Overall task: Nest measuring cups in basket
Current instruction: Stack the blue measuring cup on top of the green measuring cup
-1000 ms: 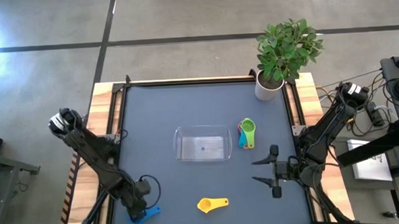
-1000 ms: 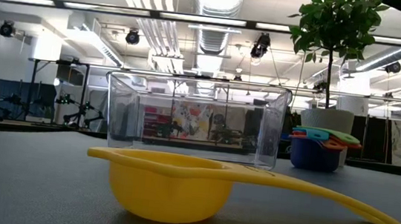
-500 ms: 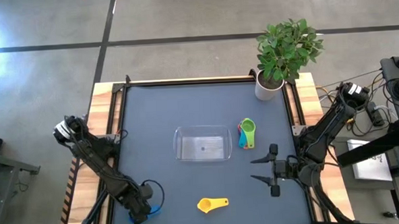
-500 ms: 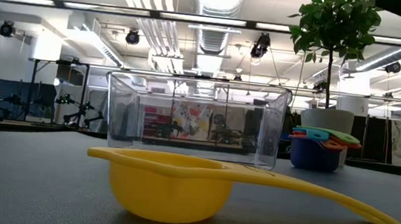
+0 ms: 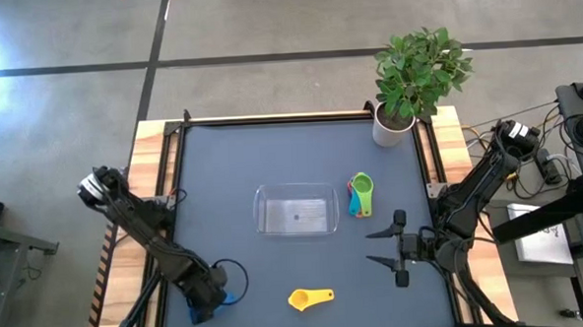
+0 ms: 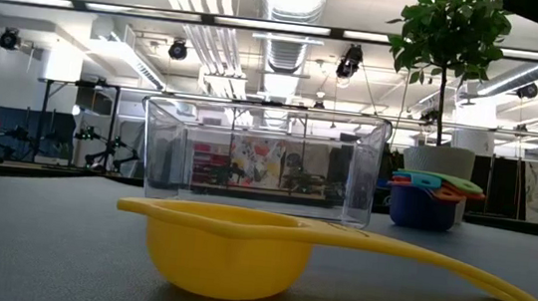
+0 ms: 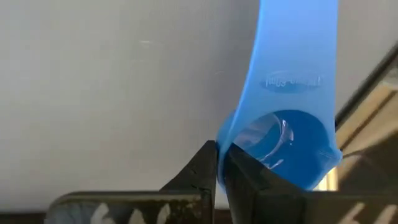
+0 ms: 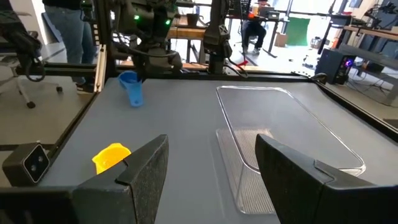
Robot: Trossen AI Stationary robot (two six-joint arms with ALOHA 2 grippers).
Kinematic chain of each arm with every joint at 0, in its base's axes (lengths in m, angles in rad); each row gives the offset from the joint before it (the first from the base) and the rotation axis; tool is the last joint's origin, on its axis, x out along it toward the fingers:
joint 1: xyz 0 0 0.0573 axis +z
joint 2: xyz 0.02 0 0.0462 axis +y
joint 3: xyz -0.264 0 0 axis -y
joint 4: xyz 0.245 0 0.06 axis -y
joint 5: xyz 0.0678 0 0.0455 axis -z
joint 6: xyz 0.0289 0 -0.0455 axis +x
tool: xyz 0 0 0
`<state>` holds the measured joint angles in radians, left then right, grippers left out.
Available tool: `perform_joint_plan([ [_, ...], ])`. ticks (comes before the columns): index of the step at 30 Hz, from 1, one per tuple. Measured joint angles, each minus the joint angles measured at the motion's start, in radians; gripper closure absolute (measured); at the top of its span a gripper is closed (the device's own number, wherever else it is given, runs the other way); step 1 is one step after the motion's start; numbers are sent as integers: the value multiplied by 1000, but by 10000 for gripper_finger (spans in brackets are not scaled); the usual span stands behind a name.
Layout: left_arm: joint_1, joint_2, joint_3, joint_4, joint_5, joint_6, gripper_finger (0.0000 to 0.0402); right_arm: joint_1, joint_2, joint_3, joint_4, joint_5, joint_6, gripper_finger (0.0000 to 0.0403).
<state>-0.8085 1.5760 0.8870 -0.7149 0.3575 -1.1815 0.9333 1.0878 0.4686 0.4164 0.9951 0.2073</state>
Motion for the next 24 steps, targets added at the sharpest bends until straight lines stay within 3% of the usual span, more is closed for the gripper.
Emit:
perform_joint_plan([
  [4,53,-1,89,-226,-64,158,400,0,0,0,-1,0,14,175],
  [9,129,-1,255,-429,-269,354,400,-16,-1,0,-1,-27,106,175],
  [12,164,-1,367,-448,-394,476,400,-50,-1,0,3,-126,156,175],
  [17,201,-1,537,-442,-568,709,401,-100,2,0,97,-378,128,174],
  [24,265,-1,644,-351,-673,982,401,-150,-1,0,131,-393,69,174],
])
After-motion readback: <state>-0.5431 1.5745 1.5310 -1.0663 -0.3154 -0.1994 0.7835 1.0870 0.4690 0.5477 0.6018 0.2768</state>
